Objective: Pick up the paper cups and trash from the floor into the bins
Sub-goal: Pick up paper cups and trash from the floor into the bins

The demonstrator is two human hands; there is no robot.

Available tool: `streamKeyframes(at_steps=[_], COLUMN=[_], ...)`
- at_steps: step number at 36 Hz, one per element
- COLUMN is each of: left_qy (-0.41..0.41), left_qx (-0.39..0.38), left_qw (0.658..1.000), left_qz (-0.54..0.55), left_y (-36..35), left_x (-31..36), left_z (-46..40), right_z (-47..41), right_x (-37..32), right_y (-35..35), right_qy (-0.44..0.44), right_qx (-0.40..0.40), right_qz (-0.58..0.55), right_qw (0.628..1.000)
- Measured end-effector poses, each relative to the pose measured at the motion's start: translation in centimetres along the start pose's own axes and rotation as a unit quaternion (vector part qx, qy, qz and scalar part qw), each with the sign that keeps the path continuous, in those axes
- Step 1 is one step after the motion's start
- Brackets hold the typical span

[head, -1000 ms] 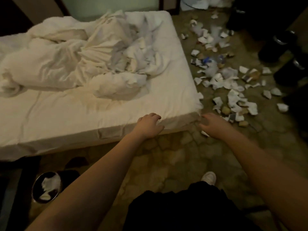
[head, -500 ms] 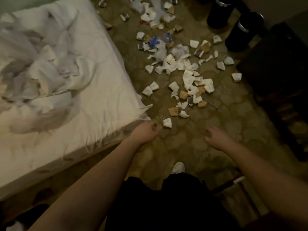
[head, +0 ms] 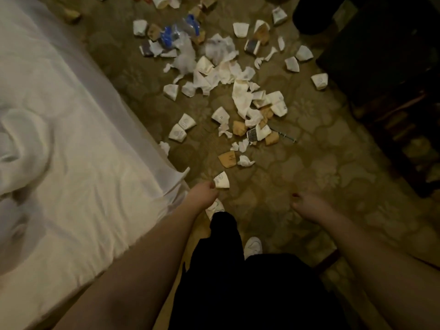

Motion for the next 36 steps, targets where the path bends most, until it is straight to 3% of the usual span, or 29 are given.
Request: streamKeyframes(at_steps=[11, 27, 36], left_qy=[0.006, 0.064, 0.075], left_qx=[0.005, 0.031, 0.086], left_qw=[1.000, 0.997, 0.988], left_qz=[-0.023, -0.017, -0.107], left_y=[-2.0, -17.0, -21.3], left_x=[-0.1, -3.7, -5.0], left_z=[-15.9, -39.3, -48.2], right_z=[-15.8, -42.2, -51.9], right_x=[-5.8, -3.4, -5.5], right_y=[-2.0, -10.9, -14.1], right_qy=[0.034, 0.178, 0.241], right_qx=[-0.012, -0.039, 0.020], right_qz=[-0.008, 0.146, 0.188], right_qw=[0.999, 0.972, 0.952])
Point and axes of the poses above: each hand's wrist, its own z-axis away from the middle knuckle, its own y-axis out of the back of the hand, x = y × z, the point moved 9 cm from there along -z, towards the middle knuckle, and after that the axes turned 15 degrees about -z, right-handed, at the moved point
